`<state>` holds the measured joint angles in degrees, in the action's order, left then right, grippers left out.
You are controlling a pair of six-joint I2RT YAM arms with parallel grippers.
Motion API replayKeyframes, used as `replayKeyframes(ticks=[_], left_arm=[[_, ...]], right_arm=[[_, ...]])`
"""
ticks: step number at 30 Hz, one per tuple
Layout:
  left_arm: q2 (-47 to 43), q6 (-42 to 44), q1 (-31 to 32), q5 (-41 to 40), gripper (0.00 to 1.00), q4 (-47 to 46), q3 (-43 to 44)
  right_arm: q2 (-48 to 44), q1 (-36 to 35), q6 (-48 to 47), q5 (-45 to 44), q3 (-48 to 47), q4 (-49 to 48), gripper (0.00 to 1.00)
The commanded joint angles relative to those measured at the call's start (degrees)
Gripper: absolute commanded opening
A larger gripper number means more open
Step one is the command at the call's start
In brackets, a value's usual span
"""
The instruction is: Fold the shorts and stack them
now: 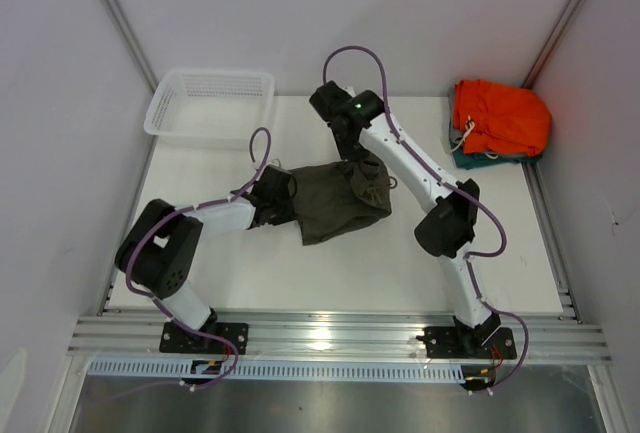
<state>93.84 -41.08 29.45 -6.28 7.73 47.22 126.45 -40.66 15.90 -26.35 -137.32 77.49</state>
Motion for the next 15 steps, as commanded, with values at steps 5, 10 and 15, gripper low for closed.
replayKeyframes(ticks=[5, 10, 15], left_arm=[[0.82, -0.23, 0.52, 0.13, 0.22, -2.19, -0.55], [0.99, -0.23, 0.52, 0.22, 0.22, -2.45, -0.90], [0.99, -0.40, 0.52, 0.31, 0.21, -2.89, -1.34]], right_arm=[[0.10, -4.24, 3.34, 5.78, -1.64, 2.58, 0.04], [2.04, -6.27, 5.63, 7.62, -1.38, 0.91, 0.04], [1.96, -7.32, 7.91, 10.96, 1.69, -5.05, 0.06]])
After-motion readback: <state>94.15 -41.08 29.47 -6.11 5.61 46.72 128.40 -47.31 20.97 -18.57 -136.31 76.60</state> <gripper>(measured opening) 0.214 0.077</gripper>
